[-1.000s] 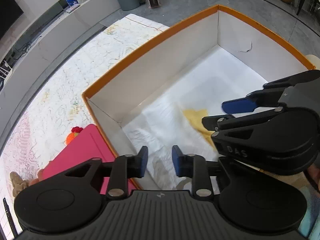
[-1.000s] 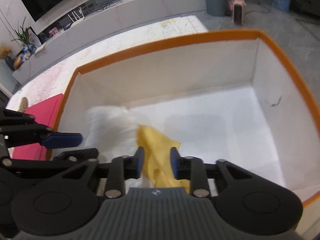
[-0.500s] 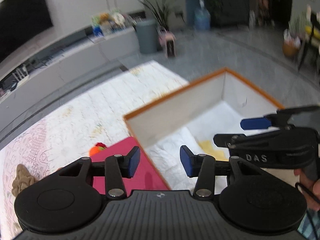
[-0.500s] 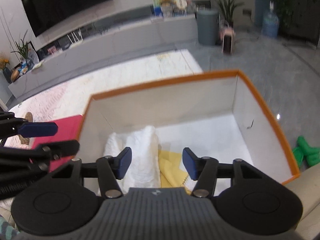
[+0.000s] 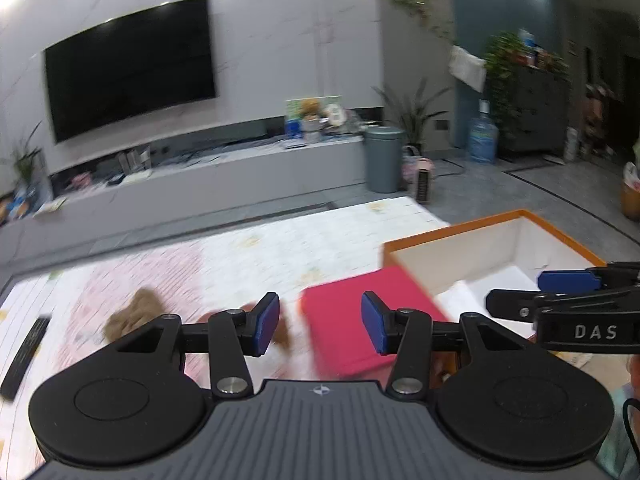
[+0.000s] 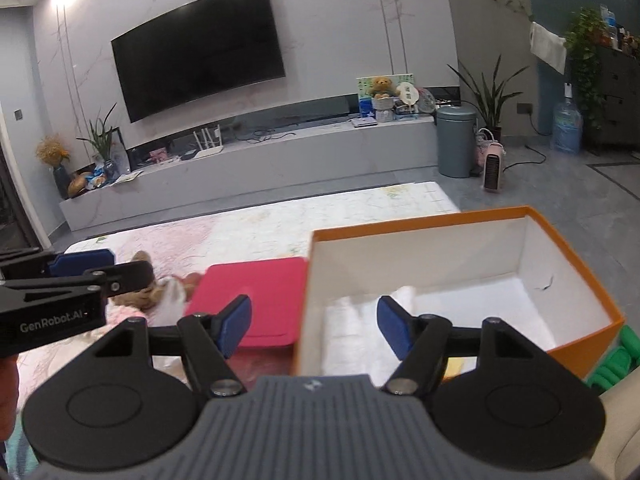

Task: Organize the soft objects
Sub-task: 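Move both tools back over the remaining items on the bed, then grasp the white cloth bag with the left tool while the right tool grasps the Deeyeo packet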

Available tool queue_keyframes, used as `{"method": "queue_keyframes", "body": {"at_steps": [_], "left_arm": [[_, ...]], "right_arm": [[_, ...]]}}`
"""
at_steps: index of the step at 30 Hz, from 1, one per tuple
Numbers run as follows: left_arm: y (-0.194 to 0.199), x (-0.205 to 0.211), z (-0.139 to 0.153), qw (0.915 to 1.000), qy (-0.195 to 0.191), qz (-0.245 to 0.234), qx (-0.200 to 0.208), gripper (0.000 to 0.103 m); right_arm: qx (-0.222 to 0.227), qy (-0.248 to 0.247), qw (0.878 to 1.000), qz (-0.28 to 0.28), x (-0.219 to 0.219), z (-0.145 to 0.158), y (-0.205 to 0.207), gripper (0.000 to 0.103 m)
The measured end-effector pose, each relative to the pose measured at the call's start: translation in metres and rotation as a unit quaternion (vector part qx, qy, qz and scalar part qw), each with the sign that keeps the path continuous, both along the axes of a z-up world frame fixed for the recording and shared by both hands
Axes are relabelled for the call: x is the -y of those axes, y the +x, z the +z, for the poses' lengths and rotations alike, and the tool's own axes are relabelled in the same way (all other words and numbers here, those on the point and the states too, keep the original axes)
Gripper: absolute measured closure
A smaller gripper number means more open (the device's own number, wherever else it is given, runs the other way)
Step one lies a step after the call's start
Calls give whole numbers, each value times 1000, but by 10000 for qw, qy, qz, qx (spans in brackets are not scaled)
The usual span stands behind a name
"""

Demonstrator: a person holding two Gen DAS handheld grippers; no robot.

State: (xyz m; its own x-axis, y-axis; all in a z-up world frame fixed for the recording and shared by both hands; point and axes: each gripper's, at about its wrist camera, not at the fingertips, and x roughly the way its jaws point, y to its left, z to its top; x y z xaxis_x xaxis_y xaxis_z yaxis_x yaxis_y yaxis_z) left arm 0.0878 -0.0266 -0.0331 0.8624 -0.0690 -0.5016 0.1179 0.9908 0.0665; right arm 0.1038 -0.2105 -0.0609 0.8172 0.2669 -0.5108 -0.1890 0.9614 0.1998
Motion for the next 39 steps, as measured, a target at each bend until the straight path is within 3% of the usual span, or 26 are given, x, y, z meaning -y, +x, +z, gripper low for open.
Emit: {"method": "queue_keyframes", "body": {"at_steps": [11,20,32,39], "left_arm": [[-34,-79,-18,9964,-112,819,-170,48],[-53,-137,-42,9886,-384,1319,-618,48],[-48,-161,-64,9857,-691,1222,-928,48],[-34,-164,-78,9795,-1140,1027,-1305,48]], "right_arm": [[306,-224,9978,541,-76,-17,-24,34],[-16,-391,9904,1324,-138,-38,-24,34],[-269,-861,9814,1694,-191,-64,-12,34],[-520,-996,9791,1694,-198,-80,0,40]]}}
